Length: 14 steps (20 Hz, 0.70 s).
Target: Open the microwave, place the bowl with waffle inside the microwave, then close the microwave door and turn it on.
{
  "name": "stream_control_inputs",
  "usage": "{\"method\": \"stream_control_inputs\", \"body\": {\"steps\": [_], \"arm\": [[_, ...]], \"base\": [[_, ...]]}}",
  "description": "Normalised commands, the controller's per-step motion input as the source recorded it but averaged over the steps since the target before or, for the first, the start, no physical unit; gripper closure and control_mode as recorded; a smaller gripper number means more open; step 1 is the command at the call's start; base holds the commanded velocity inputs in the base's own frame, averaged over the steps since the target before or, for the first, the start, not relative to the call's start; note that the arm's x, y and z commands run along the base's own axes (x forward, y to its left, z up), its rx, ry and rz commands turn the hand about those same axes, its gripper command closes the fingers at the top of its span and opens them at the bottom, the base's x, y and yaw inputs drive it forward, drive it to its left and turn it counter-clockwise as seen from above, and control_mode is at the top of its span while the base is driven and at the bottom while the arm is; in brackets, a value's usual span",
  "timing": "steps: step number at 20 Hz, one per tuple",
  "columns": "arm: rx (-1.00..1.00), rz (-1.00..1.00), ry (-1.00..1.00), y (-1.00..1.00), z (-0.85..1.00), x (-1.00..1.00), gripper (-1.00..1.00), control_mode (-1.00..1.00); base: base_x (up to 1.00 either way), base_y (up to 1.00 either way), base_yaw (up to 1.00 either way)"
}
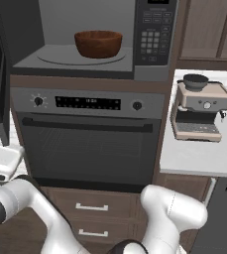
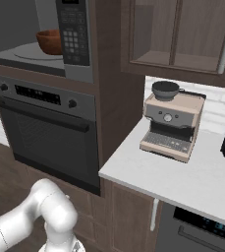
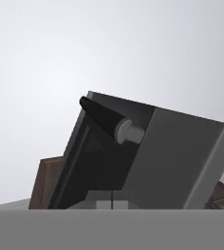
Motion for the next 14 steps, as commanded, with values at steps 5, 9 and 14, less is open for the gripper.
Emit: {"method": "stream_control_inputs", "body": {"steps": [5, 9, 14], "arm": [[0.11, 0.0, 0.0, -0.07, 0.5, 0.0, 1.0, -1.0], [0.19, 0.0, -0.01, -0.35, 0.49, -0.04, 1.0, -1.0], [0.3, 0.0, -0.01, -0.72, 0.5, -0.2, 1.0, -1.0]], "base": [[0.0, 0.0, 0.0], [0.0, 0.0, 0.0], [0.0, 0.0, 0.0]]}}
